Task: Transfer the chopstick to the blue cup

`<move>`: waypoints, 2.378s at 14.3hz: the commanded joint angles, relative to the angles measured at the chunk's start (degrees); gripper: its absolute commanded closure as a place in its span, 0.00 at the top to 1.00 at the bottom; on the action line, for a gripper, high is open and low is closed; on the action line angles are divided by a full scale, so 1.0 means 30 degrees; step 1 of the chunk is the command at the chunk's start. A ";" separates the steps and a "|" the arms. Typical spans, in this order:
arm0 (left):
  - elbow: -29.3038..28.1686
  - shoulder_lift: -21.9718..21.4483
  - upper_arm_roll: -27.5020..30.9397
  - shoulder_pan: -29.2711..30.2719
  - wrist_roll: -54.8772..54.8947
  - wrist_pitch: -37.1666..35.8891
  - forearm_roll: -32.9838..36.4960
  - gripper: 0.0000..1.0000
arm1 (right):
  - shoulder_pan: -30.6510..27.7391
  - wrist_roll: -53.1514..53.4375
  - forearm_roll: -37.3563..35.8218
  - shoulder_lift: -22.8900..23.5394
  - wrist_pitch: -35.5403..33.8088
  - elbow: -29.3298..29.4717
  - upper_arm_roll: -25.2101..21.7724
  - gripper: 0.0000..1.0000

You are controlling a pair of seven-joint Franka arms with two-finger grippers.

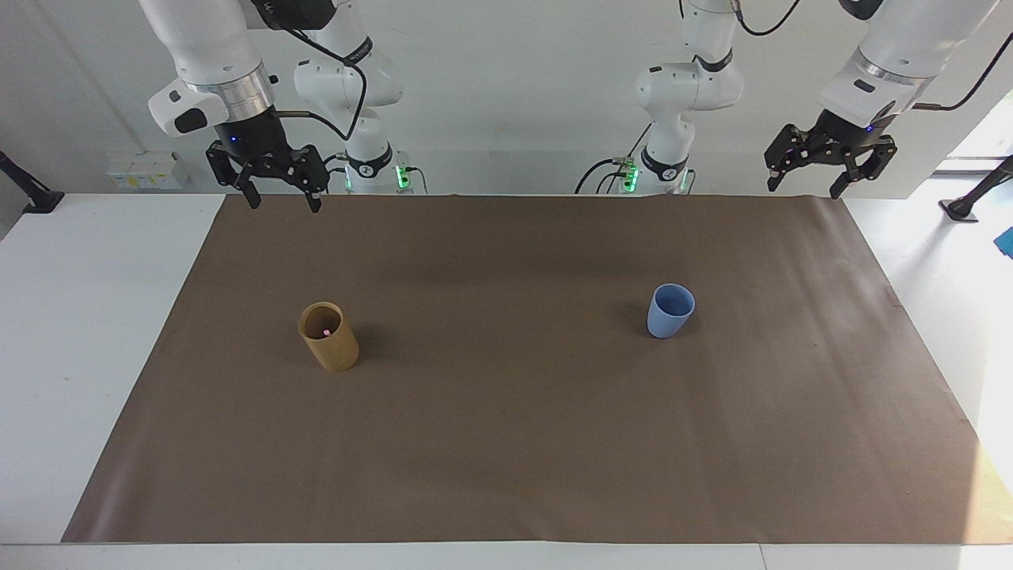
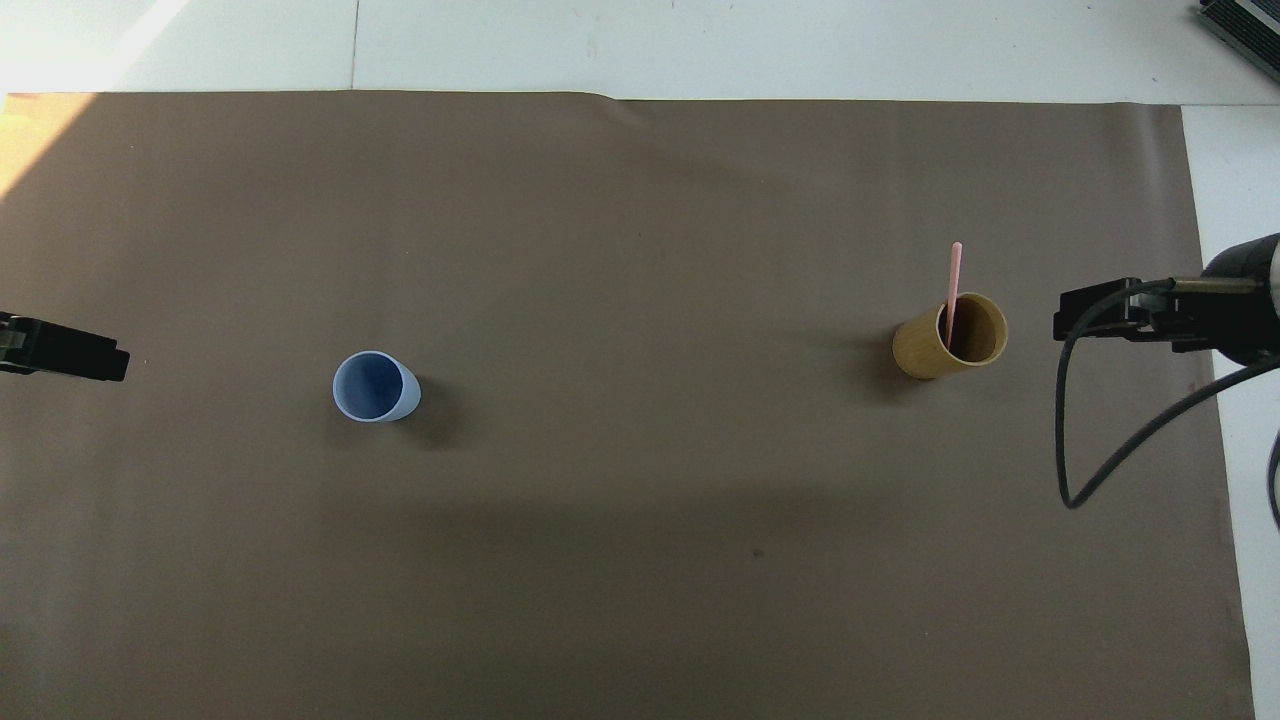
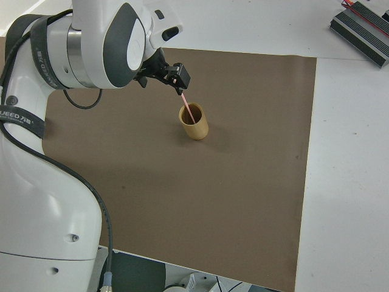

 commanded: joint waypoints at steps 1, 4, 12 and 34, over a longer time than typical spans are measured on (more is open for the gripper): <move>-0.0890 -0.0661 -0.0040 0.0218 0.0180 0.0617 -0.0148 1.00 | -0.0216 -0.0217 -0.0037 -0.0616 0.0187 -0.0750 0.0149 1.00; -0.1007 -0.0691 -0.0040 0.0190 0.0180 0.0676 -0.0324 1.00 | -0.0246 -0.0304 -0.0037 -0.0674 0.0158 -0.0780 0.0149 1.00; -0.1154 -0.0779 -0.0011 0.0189 0.0151 0.0676 -0.0353 1.00 | -0.0245 -0.0392 -0.0037 -0.0674 0.0158 -0.0838 0.0149 1.00; -1.1229 0.1622 -0.0128 -0.2065 -0.4917 1.3065 -0.1760 1.00 | -0.0304 -0.0949 -0.0154 -0.0411 0.0304 -0.0575 0.0119 1.00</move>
